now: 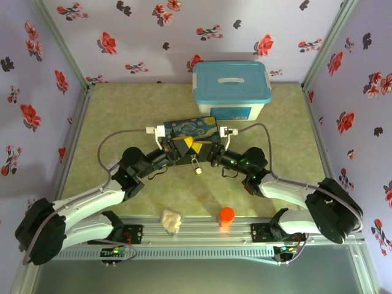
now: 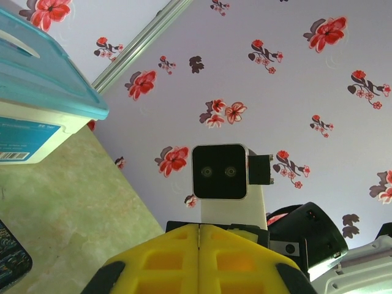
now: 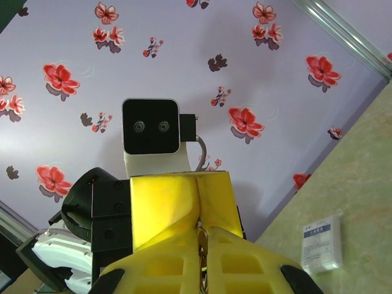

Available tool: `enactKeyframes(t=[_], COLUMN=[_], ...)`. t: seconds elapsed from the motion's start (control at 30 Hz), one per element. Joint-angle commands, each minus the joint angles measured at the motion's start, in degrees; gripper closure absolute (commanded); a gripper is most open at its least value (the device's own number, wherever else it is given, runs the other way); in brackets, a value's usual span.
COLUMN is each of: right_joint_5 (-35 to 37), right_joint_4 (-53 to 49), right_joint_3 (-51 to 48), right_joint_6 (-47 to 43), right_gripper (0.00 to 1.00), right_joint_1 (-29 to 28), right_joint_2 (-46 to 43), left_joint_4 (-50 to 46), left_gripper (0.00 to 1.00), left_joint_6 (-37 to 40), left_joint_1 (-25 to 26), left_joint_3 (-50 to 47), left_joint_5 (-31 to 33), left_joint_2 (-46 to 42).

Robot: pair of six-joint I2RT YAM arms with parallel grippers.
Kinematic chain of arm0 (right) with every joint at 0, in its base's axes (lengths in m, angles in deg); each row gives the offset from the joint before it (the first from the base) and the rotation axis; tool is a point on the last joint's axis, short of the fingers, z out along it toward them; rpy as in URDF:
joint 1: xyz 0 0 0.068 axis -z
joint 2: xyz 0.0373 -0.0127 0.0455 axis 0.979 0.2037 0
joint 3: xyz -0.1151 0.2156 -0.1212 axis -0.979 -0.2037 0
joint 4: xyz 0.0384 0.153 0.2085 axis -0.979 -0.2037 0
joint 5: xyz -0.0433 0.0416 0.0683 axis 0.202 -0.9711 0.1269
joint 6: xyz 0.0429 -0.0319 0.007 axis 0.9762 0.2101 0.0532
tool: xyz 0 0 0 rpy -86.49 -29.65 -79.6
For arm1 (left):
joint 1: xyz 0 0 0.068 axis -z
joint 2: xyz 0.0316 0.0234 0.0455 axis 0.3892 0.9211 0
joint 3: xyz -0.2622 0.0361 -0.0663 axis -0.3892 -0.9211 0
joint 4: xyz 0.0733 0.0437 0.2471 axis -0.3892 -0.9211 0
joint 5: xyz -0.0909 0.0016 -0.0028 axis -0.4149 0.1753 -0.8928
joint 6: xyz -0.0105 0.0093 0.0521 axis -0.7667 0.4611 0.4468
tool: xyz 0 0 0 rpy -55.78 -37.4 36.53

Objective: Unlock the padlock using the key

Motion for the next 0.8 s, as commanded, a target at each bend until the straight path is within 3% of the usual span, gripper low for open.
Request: enactKeyframes(t=[0.0,0.07,0.13,0.27,0.43,0.6,0.77], right_joint_5=[-0.5,0.0,1.4,3.0,6.6,17.8,26.7], right_joint_4=[3.8,3.1,1.3,-8.9,-26.7,-53.4,-66.7], right_joint_3=[-0.8,-1.4,-2.5,-3.0,-1.9,1.9,3.0], right_joint_6=[0.2,-0.3,-1.2,-4.6,-10.9,-19.3,-21.9], right_gripper=[1.0,1.0,1.0,1.0,1.0,1.0,1.0], right_joint_1=[-0.5,-0.4,-0.4,0.1,0.2,0.4,0.9], right_joint_2=[-0.3,-0.9,-1.9,-5.4,-10.5,-14.6,-15.6], left_joint_4=[2.2,1.8,-0.4,-12.5,-25.9,-44.5,-44.3], left_gripper=[1.0,0.99,0.64,0.39,0.34,0.34,0.34], left_joint_6=[-0.3,0.0,0.6,4.4,5.7,5.0,3.0], left_joint_1=[-0.1,0.0,-0.1,-0.1,0.0,3.1,5.3], left_joint_3=[1.4,1.0,0.3,1.7,3.3,7.5,6.4], left_joint_5=[-0.3,0.7,3.5,8.3,14.8,26.1,27.8], left_joint_2=[0.7,0.2,-1.1,-5.2,-7.5,-4.0,3.4])
